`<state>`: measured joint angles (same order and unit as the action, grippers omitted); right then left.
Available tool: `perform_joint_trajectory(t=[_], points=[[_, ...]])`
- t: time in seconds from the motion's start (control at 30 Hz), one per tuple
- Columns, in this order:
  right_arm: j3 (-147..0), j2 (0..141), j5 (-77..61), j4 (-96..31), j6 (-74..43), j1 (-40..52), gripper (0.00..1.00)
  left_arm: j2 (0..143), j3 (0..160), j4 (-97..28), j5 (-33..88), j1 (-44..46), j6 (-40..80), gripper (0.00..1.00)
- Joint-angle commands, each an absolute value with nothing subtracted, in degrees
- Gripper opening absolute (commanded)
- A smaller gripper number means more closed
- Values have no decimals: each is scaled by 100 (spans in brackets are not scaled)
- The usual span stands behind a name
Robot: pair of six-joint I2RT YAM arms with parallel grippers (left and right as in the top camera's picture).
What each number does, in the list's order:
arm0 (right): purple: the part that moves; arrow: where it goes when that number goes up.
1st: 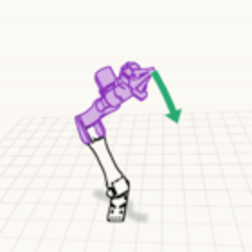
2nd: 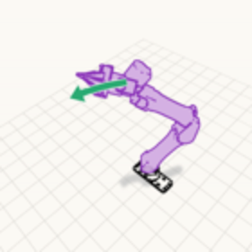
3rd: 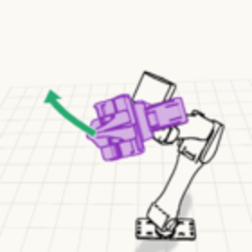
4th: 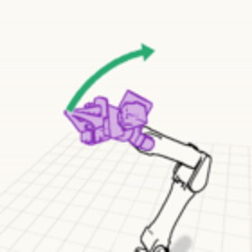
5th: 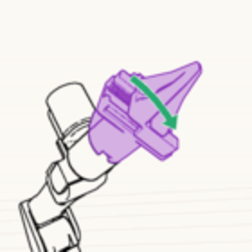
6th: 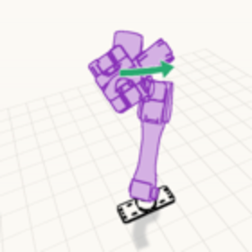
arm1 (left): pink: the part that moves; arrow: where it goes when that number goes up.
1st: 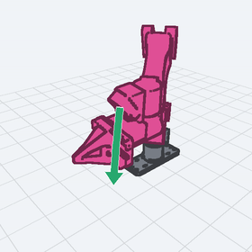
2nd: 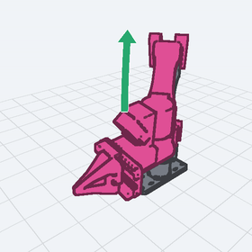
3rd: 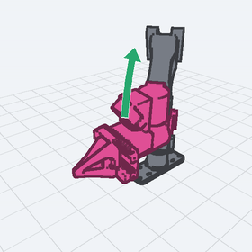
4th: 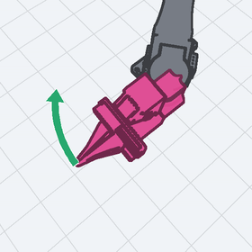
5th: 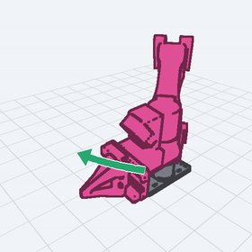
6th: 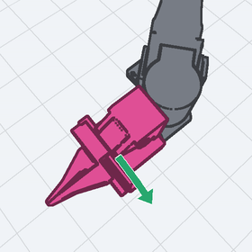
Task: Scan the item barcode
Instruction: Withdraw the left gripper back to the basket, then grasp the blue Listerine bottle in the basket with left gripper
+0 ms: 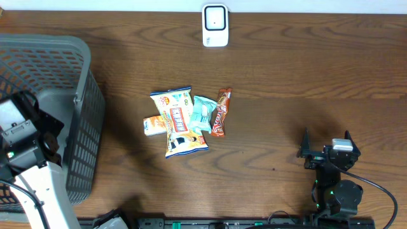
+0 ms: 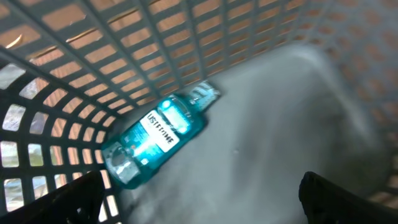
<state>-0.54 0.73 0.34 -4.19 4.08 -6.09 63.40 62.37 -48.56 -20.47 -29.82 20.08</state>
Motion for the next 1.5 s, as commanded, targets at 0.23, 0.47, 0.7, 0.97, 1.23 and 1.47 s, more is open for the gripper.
perform_joint_trajectory(t=[0.23,0.47,0.7,0.97,1.23,1.47], points=[[-32,49,3,-425,480,-633,99,6954,5367,-4589,-2102,-4327,1739,100],[-32,49,3,-425,480,-635,99,7896,5367,-4397,-2106,-4698,2016,100],[-32,49,3,-425,480,-635,99,8558,5367,-3634,-2106,-4698,1426,100],[-32,49,3,-425,480,-635,99,8805,5367,-2928,-1295,-4698,237,98],[-32,49,3,-425,480,-633,99,9035,5367,-2917,-1133,-4703,196,98],[-32,49,3,-425,480,-633,99,9035,5367,-3057,-1135,-4915,362,98]])
